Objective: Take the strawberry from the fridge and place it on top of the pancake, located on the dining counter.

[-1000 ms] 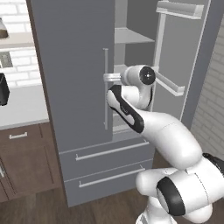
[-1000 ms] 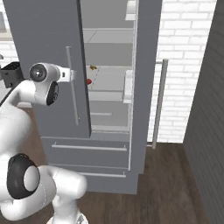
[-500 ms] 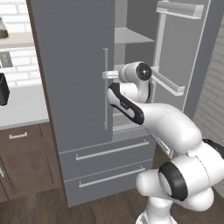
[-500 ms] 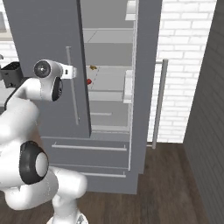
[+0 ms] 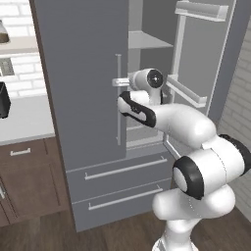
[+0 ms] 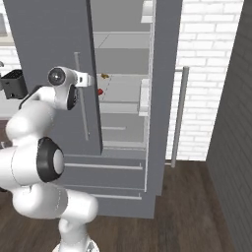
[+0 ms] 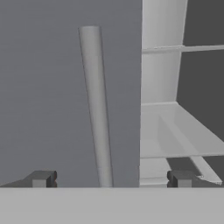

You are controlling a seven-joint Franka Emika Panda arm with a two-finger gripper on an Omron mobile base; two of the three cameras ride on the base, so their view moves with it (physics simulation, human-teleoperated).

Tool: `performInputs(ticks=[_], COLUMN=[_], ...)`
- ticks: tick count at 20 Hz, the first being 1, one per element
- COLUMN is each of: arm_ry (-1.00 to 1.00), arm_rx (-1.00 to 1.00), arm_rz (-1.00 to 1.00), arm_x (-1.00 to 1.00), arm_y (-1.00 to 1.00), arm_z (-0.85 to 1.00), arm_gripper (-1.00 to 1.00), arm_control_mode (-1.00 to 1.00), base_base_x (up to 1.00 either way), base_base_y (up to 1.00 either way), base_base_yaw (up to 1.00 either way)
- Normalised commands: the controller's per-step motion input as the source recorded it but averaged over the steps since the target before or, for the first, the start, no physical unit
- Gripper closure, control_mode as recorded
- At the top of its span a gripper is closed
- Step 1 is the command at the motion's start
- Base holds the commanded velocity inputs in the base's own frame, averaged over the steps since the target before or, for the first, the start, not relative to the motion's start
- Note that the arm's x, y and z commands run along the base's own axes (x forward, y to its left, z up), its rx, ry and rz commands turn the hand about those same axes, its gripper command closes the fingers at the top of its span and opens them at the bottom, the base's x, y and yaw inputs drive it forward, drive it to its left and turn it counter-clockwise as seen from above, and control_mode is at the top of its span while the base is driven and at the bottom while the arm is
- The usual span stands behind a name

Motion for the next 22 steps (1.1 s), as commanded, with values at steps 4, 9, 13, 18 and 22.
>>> performInputs(ticks=[4, 9, 13, 18, 22], arm_ry=[0.0, 0.0, 0.0, 0.0, 0.0], arm_rx=[0.0, 0.0, -0.02, -0.01, 0.0], arm_rz=[-0.02, -0.04, -0.03, -0.04, -0.06], arm_x=[0.4, 0.4, 0.33, 0.25, 0.23], arm_y=[0.07, 0.2, 0.33, 0.25, 0.0], arm_z=[-0.07, -0.03, -0.02, 0.0, 0.0], arm_gripper=[-1.0, -1.0, -1.0, -1.0, -1.0], arm_control_mode=[-1.0, -1.0, -1.0, -1.0, -1.0], base_base_x=[0.0, 0.0, 0.0, 0.0, 0.0], base_base_y=[0.0, 0.0, 0.0, 0.0, 0.0], base_base_yaw=[0.0, 0.0, 0.0, 0.0, 0.0])
